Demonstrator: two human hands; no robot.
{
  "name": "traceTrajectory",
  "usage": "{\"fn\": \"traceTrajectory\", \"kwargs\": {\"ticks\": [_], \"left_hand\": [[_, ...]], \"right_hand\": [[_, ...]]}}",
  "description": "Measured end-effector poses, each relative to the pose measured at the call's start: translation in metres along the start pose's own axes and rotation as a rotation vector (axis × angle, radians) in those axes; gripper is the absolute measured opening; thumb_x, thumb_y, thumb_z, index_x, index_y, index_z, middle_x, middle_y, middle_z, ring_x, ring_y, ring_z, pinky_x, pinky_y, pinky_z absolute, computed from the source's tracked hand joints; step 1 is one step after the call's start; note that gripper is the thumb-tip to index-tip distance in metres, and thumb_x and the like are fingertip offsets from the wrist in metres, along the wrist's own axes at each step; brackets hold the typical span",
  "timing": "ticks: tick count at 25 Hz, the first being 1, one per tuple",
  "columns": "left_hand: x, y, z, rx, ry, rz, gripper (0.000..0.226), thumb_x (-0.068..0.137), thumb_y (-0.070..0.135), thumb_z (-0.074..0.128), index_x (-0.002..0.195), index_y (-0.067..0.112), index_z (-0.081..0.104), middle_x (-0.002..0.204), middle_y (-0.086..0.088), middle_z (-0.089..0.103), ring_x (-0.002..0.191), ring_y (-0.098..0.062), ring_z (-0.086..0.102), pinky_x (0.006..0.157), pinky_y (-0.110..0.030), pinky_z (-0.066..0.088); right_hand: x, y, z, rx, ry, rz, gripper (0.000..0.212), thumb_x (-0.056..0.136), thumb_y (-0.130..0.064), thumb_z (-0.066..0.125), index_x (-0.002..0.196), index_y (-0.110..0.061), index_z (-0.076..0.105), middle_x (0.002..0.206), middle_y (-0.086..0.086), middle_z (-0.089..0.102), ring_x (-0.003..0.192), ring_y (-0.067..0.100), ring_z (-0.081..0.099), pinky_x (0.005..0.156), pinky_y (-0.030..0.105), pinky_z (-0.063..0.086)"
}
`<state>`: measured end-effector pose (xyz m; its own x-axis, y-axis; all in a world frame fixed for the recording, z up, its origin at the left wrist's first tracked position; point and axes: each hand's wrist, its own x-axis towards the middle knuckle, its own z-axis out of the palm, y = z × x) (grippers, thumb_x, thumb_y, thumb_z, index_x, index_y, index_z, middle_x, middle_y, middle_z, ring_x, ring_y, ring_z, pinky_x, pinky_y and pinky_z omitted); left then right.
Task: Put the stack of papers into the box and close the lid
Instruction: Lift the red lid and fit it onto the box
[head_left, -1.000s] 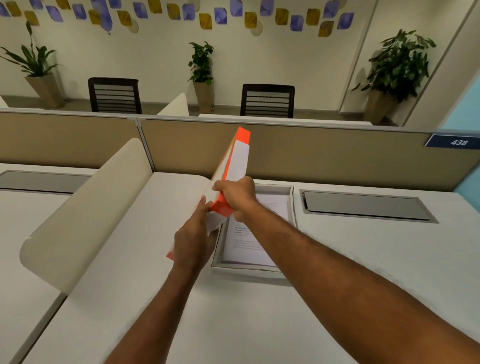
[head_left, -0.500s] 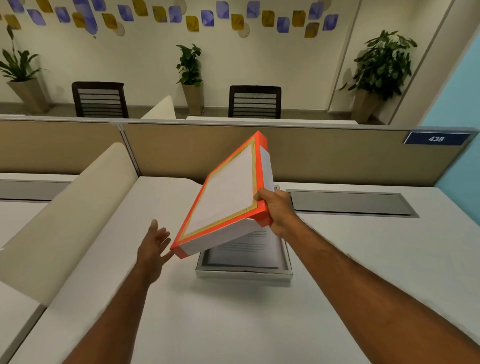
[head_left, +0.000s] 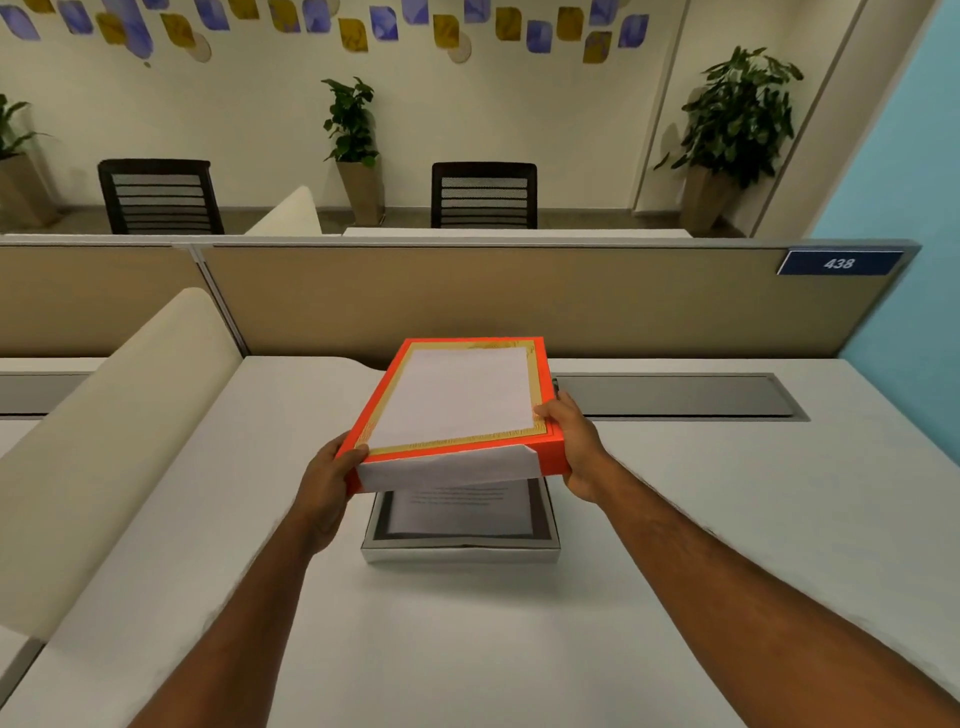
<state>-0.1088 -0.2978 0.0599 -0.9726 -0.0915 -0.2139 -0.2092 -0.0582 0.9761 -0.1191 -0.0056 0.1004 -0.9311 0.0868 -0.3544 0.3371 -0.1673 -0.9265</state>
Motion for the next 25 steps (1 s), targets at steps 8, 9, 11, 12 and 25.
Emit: {"fn": "traceTrajectory", "kwargs": {"ticks": [8, 9, 11, 12, 25], "left_hand": [[0.026, 0.022, 0.009, 0.116, 0.054, 0.030, 0.022, 0.100, 0.023, 0.045, 0.121, 0.017, 0.051, 0.114, -0.008, 0.058, 0.092, -0.023, 0.062, 0.081, -0.038, 0.053], [0.030, 0.023, 0.011, 0.119, 0.065, 0.023, 0.020, 0.101, 0.022, 0.044, 0.119, 0.018, 0.051, 0.113, -0.008, 0.058, 0.093, -0.024, 0.062, 0.084, -0.040, 0.053], [0.038, 0.023, 0.013, 0.148, 0.069, 0.000, 0.022, 0.102, 0.023, 0.042, 0.121, 0.015, 0.051, 0.115, -0.010, 0.058, 0.098, -0.029, 0.062, 0.090, -0.045, 0.052], [0.041, 0.022, 0.014, 0.164, 0.067, -0.012, 0.024, 0.102, 0.023, 0.042, 0.122, 0.014, 0.050, 0.116, -0.011, 0.058, 0.101, -0.031, 0.061, 0.091, -0.047, 0.052], [0.026, -0.059, 0.004, 0.273, 0.079, 0.023, 0.040, 0.100, 0.032, 0.045, 0.138, 0.019, 0.045, 0.120, 0.000, 0.057, 0.106, -0.022, 0.060, 0.078, -0.027, 0.052]], "right_hand": [[0.027, -0.007, -0.005, 0.024, 0.016, 0.043, 0.027, 0.095, -0.029, 0.051, 0.121, -0.022, 0.054, 0.114, 0.009, 0.068, 0.090, 0.022, 0.068, 0.070, 0.029, 0.056], [0.033, -0.007, -0.005, 0.024, 0.026, 0.054, 0.026, 0.095, -0.029, 0.052, 0.119, -0.022, 0.055, 0.112, 0.009, 0.069, 0.092, 0.024, 0.068, 0.073, 0.031, 0.055], [0.044, -0.005, -0.006, 0.023, 0.043, 0.073, 0.027, 0.094, -0.029, 0.052, 0.119, -0.019, 0.057, 0.107, 0.008, 0.069, 0.094, 0.025, 0.066, 0.077, 0.032, 0.054], [0.048, -0.003, -0.006, 0.020, 0.043, 0.085, 0.027, 0.094, -0.029, 0.052, 0.118, -0.019, 0.057, 0.105, 0.007, 0.069, 0.094, 0.025, 0.066, 0.078, 0.032, 0.054], [0.049, 0.067, -0.019, -0.099, -0.051, 0.115, 0.043, 0.100, -0.018, 0.045, 0.143, -0.018, 0.044, 0.137, 0.010, 0.058, 0.120, 0.035, 0.060, 0.094, 0.050, 0.055]]}}
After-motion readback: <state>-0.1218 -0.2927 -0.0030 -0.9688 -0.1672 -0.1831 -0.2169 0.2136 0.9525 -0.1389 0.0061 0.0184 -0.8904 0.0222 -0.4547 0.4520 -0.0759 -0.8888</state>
